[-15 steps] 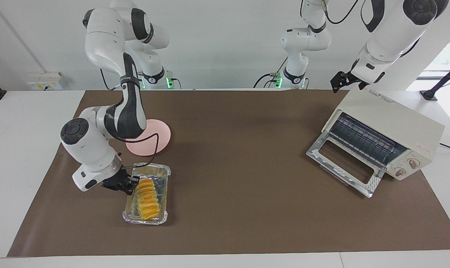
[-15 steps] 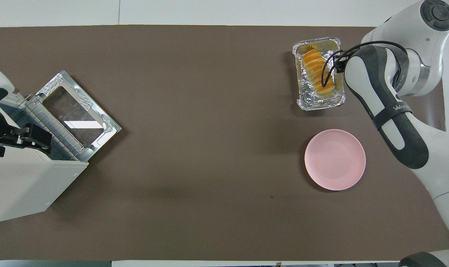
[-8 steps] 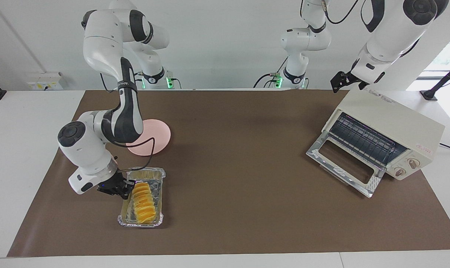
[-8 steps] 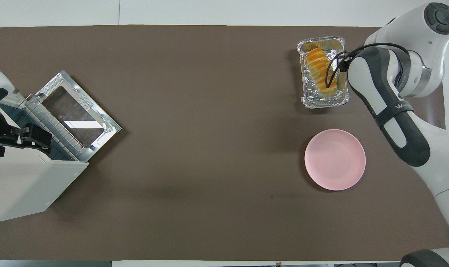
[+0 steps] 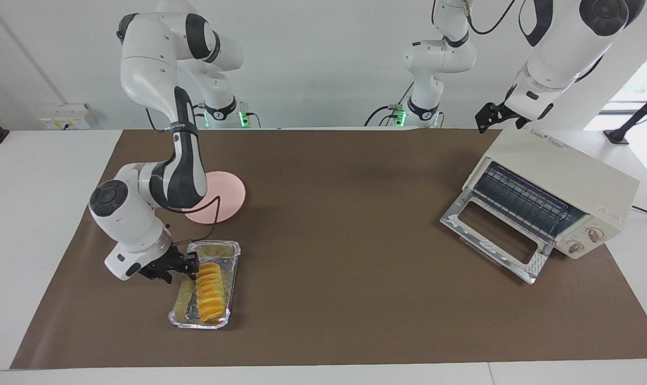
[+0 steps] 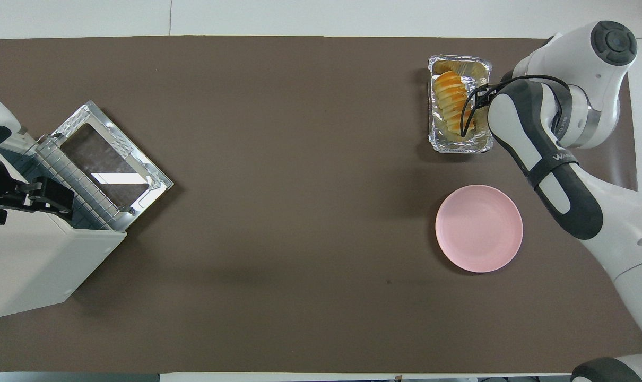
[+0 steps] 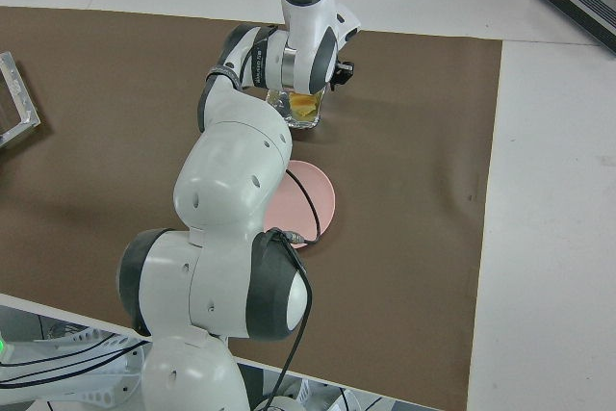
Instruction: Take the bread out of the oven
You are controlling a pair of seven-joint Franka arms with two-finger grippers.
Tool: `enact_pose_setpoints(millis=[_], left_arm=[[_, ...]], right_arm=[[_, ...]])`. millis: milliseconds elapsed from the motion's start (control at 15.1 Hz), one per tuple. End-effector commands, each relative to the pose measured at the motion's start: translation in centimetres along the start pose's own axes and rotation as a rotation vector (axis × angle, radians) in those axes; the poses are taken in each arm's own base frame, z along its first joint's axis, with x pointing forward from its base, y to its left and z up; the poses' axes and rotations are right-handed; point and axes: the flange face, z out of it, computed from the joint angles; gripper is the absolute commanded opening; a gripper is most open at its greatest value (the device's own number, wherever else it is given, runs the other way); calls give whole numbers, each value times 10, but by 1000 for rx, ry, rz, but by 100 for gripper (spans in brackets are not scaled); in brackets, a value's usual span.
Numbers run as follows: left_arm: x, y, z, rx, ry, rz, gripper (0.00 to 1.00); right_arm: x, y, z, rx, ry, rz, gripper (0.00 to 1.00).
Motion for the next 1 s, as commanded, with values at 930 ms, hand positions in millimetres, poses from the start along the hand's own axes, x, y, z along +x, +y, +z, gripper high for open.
enact_pose_setpoints(millis=[930], left_arm=[[-7, -2, 0, -15, 5, 0, 100]], right_arm=[[17, -77, 10, -114, 35, 72, 100]])
